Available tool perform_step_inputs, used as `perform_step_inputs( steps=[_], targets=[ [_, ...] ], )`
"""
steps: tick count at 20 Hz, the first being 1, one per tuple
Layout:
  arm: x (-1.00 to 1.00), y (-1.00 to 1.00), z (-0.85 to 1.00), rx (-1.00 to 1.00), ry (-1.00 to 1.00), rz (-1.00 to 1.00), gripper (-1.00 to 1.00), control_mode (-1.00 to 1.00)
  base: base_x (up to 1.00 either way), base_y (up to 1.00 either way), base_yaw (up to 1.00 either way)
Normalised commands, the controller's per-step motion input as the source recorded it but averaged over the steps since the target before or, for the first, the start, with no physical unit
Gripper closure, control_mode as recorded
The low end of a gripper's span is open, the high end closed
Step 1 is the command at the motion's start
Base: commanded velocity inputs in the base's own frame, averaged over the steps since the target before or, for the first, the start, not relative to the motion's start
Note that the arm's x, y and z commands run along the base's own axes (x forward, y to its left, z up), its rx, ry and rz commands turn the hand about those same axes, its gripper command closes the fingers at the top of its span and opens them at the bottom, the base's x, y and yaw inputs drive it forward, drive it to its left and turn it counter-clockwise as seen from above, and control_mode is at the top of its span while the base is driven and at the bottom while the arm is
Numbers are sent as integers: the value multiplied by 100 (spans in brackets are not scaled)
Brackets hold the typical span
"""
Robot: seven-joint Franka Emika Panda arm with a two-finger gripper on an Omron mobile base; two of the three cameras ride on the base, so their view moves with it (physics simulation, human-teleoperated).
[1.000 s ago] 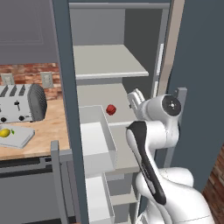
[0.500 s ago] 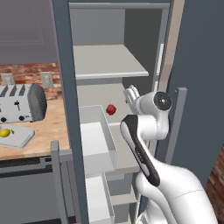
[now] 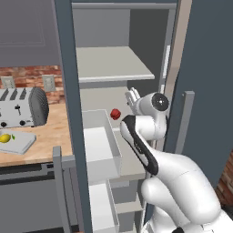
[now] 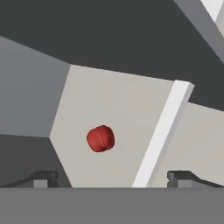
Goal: Take the bell pepper and lemon out of the freezer and place them in the tupperware container on the counter. Then put the tupperware containing the vegetables back in the freezer.
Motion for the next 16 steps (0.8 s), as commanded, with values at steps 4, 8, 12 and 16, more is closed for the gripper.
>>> perform_step_inputs(
  steps=[4,8,12,16],
  targets=[
    [30,4,-11,0,0,-2,-100,-100,0,0,0],
    [24,7,-2,0,0,0,-100,-100,0,0,0],
    [30,6,-6,0,2,0,-100,-100,0,0,0],
    [27,1,-6,0,6,0,-100,-100,0,0,0]
  ],
)
